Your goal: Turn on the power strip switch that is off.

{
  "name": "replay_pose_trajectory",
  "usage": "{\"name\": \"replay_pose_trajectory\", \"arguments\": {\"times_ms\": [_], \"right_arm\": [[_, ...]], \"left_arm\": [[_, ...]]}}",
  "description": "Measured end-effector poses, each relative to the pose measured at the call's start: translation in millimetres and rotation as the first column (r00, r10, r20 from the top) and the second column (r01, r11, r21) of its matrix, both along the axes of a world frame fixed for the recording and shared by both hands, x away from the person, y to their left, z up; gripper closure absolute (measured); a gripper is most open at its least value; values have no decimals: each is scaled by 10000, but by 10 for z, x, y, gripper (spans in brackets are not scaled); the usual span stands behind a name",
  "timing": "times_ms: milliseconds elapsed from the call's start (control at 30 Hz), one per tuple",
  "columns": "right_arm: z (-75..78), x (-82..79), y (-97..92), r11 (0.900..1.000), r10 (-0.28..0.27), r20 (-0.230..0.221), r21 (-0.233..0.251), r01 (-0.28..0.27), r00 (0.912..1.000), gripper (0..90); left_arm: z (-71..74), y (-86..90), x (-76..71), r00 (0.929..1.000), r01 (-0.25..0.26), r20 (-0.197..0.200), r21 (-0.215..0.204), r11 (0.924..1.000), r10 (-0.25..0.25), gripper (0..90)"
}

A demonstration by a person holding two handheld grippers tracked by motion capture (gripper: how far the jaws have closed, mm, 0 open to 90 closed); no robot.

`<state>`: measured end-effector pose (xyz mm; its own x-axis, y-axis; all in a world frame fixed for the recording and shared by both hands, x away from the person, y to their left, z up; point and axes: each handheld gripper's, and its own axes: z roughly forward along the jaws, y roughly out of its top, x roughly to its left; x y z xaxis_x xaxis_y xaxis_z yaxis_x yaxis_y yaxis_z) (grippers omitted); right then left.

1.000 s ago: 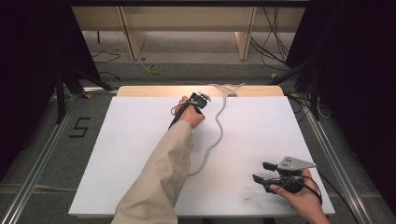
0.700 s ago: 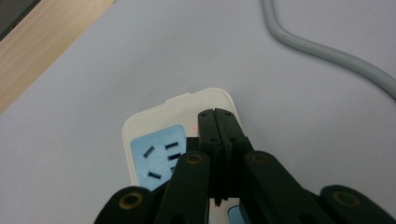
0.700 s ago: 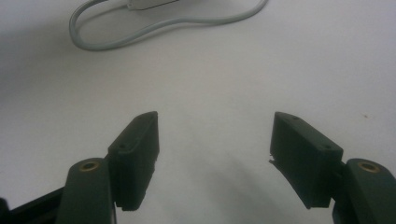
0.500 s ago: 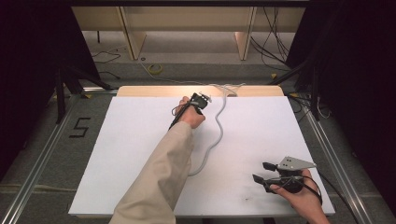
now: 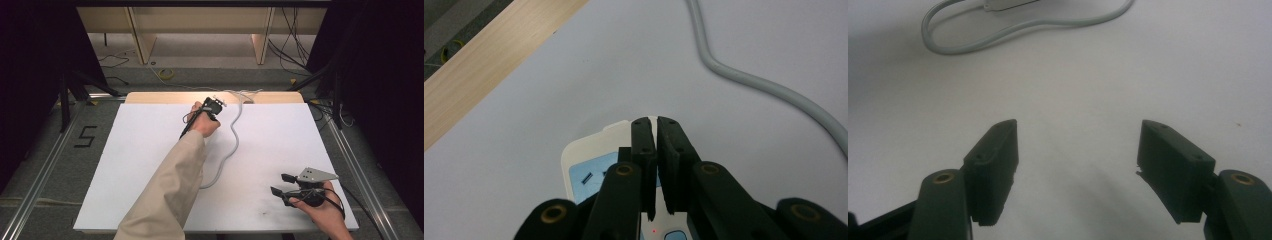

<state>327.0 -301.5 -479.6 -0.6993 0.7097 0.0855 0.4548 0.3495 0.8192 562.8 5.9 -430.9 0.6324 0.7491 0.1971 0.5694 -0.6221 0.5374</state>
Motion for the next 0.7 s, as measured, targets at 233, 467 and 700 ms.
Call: {"name": "replay_pose_trajectory", "arguments": {"times_ms": [233,467,700], "right_arm": [[0,-1,1,10000,-9,4,-6,9,10000,338],[-1,0,0,10000,-11,2,-7,11,10000,337],[-1,-1,1,10000,-23,-16,-11,23,10000,337]], "left_arm": [[44,73,-17,9999,-47,-92,-98,9999,46,849],[85,84,-53,10000,-18,-90,-190,9998,16,815],[108,145,-119,9998,20,-196,-394,9992,-27,779]]}}
